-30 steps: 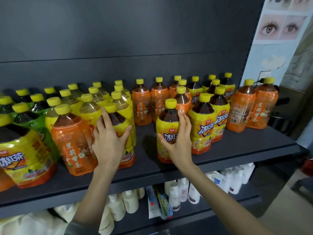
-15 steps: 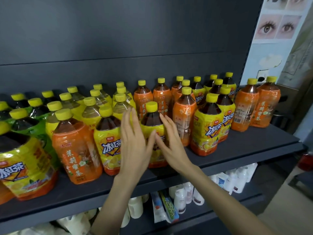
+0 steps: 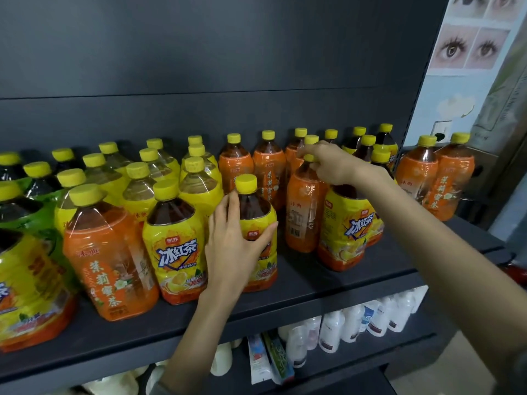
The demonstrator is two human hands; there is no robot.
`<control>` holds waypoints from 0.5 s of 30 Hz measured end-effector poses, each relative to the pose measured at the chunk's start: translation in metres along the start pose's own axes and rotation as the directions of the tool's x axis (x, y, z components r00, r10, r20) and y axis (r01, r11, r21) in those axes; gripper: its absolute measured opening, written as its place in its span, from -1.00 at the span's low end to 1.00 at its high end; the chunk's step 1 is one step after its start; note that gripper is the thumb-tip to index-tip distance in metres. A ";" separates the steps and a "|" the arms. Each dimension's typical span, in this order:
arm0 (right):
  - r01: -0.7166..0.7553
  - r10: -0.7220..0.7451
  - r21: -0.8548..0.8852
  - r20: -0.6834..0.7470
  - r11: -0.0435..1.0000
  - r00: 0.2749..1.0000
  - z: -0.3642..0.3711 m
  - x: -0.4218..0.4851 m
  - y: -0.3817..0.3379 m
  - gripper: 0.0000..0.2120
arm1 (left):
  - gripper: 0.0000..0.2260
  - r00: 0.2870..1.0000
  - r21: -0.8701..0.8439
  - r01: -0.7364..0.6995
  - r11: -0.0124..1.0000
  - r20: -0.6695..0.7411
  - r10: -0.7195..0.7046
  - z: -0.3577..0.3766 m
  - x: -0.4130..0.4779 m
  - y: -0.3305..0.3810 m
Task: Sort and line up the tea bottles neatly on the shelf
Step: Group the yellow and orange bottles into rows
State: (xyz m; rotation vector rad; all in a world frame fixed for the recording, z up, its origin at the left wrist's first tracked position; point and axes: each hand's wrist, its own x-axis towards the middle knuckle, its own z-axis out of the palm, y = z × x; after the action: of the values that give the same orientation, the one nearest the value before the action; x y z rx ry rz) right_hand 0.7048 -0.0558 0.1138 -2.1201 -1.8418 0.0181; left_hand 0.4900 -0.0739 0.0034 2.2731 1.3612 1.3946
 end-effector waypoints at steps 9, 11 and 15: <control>0.095 -0.090 0.073 -0.061 0.993 0.994 -0.006 0.017 0.011 -0.68 | -0.20 0.999 0.058 0.019 0.998 -0.051 -0.016 -0.007 -0.004 -0.006; 0.080 -0.073 0.097 -0.070 0.992 0.995 -0.003 0.019 0.010 -0.67 | -0.20 0.998 0.081 0.023 0.996 -0.058 -0.018 -0.005 -0.003 -0.005; 0.067 -0.054 0.097 -0.125 0.993 0.991 0.008 0.022 0.003 -0.63 | -0.22 0.997 0.122 0.016 0.992 -0.075 -0.007 -0.001 -0.003 -0.007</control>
State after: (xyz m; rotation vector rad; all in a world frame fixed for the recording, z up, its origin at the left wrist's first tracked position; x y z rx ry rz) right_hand 0.7091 -0.0327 0.1098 -1.9517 -1.7944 -0.0319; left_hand 0.4844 -0.0728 -0.0017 2.3055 1.5193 1.4437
